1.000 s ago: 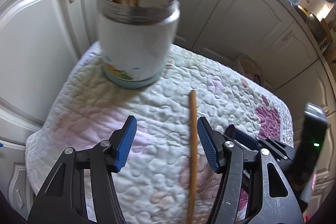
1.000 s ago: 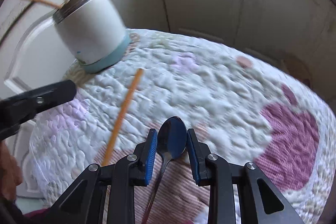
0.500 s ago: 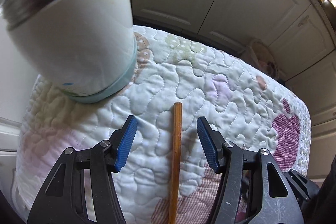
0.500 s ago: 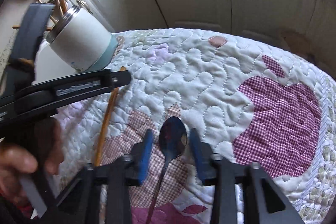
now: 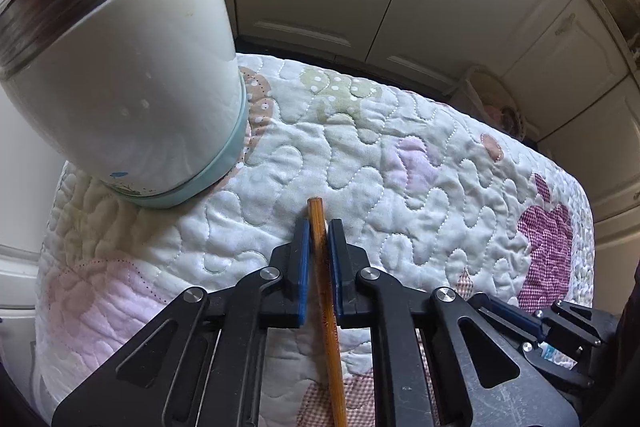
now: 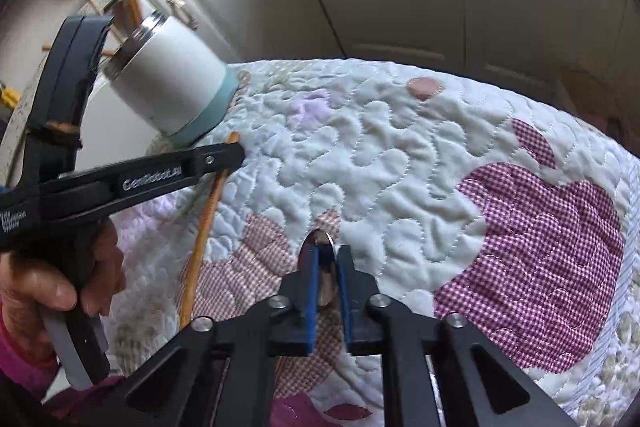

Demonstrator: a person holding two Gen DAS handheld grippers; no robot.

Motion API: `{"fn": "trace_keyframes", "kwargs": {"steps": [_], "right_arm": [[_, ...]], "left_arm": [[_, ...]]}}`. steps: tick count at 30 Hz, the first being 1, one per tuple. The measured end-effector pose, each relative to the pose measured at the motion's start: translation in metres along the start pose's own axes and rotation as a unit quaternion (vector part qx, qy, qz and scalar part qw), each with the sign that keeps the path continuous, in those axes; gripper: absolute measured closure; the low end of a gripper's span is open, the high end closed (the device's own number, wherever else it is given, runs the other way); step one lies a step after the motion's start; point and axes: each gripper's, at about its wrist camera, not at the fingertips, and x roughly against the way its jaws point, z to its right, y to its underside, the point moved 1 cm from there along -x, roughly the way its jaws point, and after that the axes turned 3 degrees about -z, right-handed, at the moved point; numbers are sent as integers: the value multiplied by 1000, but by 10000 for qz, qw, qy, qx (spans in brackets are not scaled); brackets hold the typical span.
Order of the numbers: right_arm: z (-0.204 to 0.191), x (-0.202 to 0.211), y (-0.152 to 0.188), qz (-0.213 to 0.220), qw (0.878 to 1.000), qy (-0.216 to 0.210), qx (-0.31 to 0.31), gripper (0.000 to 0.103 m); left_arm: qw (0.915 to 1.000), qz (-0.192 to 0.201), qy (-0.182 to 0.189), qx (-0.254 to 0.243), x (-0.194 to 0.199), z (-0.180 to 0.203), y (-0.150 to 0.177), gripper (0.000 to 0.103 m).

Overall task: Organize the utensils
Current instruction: 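Lift the chopstick and metal spoon and carry them above the jar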

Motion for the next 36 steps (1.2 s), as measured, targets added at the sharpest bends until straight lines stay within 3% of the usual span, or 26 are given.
{"fn": "trace_keyframes", "kwargs": {"steps": [7, 17, 26, 31, 36], "right_arm": [[3, 32, 8, 306, 9992, -20, -257, 101], [-41, 112, 4, 1135, 9935, 26, 111, 101], [-86, 154, -32, 1626, 9848, 200, 574, 101], [-114, 179, -61, 1949, 9775, 232, 770, 101], [-145, 192, -93, 2232, 9691, 399, 971, 101]], "left_arm": [[9988, -2, 482, 117, 20, -10, 10, 97], [9925, 739, 971, -27, 112, -27, 18, 97], [9842, 1407, 1079, 45, 188, -54, 14, 97], [9739, 2040, 981, 193, 241, -76, -12, 97], [9604, 2684, 644, 373, 276, -89, -46, 97]]}}
